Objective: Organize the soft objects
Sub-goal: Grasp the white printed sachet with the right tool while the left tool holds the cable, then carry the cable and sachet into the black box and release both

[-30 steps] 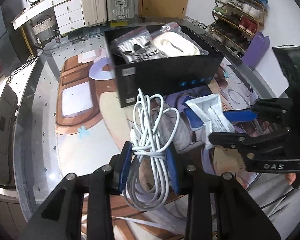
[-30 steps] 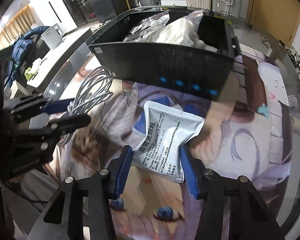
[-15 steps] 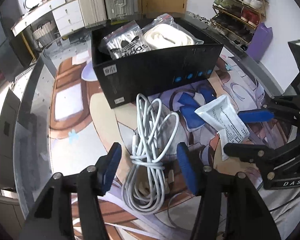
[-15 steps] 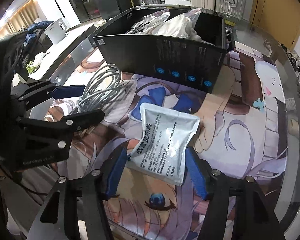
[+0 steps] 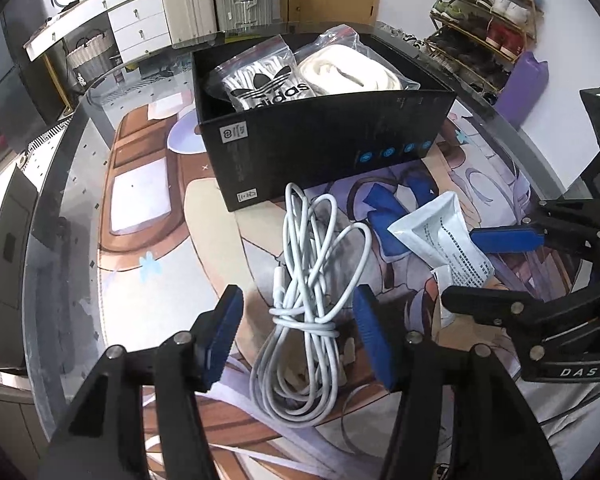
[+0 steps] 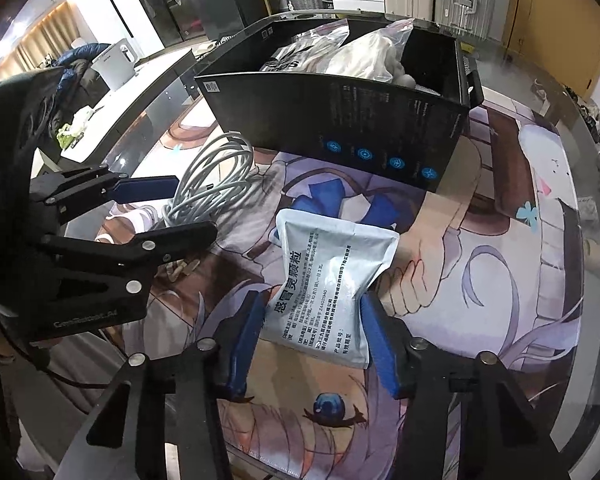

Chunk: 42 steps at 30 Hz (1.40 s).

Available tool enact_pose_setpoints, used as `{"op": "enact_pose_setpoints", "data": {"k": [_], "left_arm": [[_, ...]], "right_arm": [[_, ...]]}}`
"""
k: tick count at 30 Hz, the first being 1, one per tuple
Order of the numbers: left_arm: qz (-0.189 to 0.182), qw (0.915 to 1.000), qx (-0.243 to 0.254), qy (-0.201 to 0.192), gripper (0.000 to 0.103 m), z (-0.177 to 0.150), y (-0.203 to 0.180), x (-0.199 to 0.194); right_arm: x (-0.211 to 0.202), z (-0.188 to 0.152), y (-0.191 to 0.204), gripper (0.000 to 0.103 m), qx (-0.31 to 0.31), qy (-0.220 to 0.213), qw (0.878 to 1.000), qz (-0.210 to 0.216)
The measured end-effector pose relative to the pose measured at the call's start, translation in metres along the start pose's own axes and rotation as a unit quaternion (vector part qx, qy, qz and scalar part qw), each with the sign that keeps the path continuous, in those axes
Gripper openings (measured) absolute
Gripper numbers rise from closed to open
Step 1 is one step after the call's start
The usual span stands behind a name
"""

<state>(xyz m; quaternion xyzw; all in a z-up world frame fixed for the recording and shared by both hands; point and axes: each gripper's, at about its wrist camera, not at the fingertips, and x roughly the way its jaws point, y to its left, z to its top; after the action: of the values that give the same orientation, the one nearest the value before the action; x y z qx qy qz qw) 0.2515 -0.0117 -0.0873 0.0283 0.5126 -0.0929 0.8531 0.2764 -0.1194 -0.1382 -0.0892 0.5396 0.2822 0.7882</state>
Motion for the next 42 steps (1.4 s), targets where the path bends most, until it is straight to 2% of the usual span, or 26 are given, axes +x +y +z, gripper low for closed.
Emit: {"op": "enact_pose_setpoints", "data": {"k": [2, 3, 4, 9, 11, 12, 13, 14, 15, 18, 23, 26, 27, 30, 33, 36, 42], "left_arm": [[0.001, 1.0, 0.003, 0.002, 0.045, 0.0, -0.001, 0.001], [0.001, 1.0, 0.005, 0.003, 0.041, 0.0, -0.001, 0.002], [-0.001, 1.0, 0.006, 0.004, 0.033, 0.0, -0.002, 0.002], [0.0, 0.9999, 0.015, 0.004, 0.03, 0.001, -0.005, 0.003], [0.003, 0.9998, 0.018, 0.005, 0.03, 0.001, -0.006, 0.003], [0.003, 0.9998, 0.019, 0.004, 0.03, 0.001, -0.006, 0.003], [0.003, 0.9998, 0.019, 0.004, 0.03, 0.001, -0.006, 0.002], [0.002, 0.9998, 0.02, 0.005, 0.03, 0.001, -0.006, 0.002], [0.002, 0.9998, 0.02, 0.005, 0.03, 0.001, -0.006, 0.002], [0.003, 0.9998, 0.02, 0.003, 0.029, 0.001, -0.006, 0.0], [0.007, 0.9998, 0.019, 0.001, 0.029, -0.007, 0.002, -0.003], [0.012, 0.9997, 0.021, 0.0, 0.029, -0.012, 0.006, -0.004], [0.015, 0.9997, 0.021, -0.002, 0.029, -0.012, 0.008, -0.005], [0.007, 0.9999, 0.013, -0.003, 0.029, -0.014, 0.014, -0.005], [0.008, 0.9999, 0.014, -0.004, 0.029, -0.014, 0.013, -0.006], [0.002, 0.9997, 0.018, -0.014, 0.029, -0.012, 0.008, -0.012], [-0.007, 0.999, 0.029, -0.034, 0.029, -0.011, -0.001, -0.028]], "right_arm": [[-0.002, 0.0, -0.001, 0.044, 0.002, -0.003, 1.0, 0.002], [-0.003, -0.001, -0.002, 0.034, 0.002, -0.005, 1.0, 0.002], [-0.005, -0.002, -0.004, 0.015, 0.002, -0.006, 1.0, 0.001], [-0.005, -0.004, -0.004, 0.013, -0.005, 0.003, 1.0, 0.005], [-0.005, -0.003, -0.005, 0.019, 0.001, 0.0, 1.0, 0.006], [-0.006, -0.002, -0.006, 0.028, 0.006, -0.004, 1.0, 0.005], [-0.007, -0.001, -0.006, 0.046, 0.01, -0.008, 1.0, 0.005], [-0.009, 0.0, -0.007, 0.056, 0.019, -0.016, 1.0, 0.008], [-0.009, 0.001, -0.006, 0.073, 0.026, -0.022, 0.999, 0.012], [-0.009, 0.006, -0.003, 0.075, 0.035, -0.029, 0.999, 0.016], [0.007, 0.015, 0.01, 0.075, 0.038, -0.009, 0.999, 0.021], [0.013, 0.017, 0.023, 0.075, 0.013, -0.005, 1.0, -0.011], [0.015, 0.018, 0.025, 0.074, 0.01, -0.003, 1.0, -0.013], [0.016, 0.017, 0.031, 0.046, -0.017, -0.004, 0.999, -0.046], [0.013, 0.016, 0.03, 0.036, -0.023, -0.004, 0.999, -0.042], [0.006, 0.014, 0.026, 0.033, -0.024, -0.005, 0.999, -0.032], [-0.012, 0.008, 0.02, 0.033, -0.018, -0.022, 1.0, -0.012]]}}
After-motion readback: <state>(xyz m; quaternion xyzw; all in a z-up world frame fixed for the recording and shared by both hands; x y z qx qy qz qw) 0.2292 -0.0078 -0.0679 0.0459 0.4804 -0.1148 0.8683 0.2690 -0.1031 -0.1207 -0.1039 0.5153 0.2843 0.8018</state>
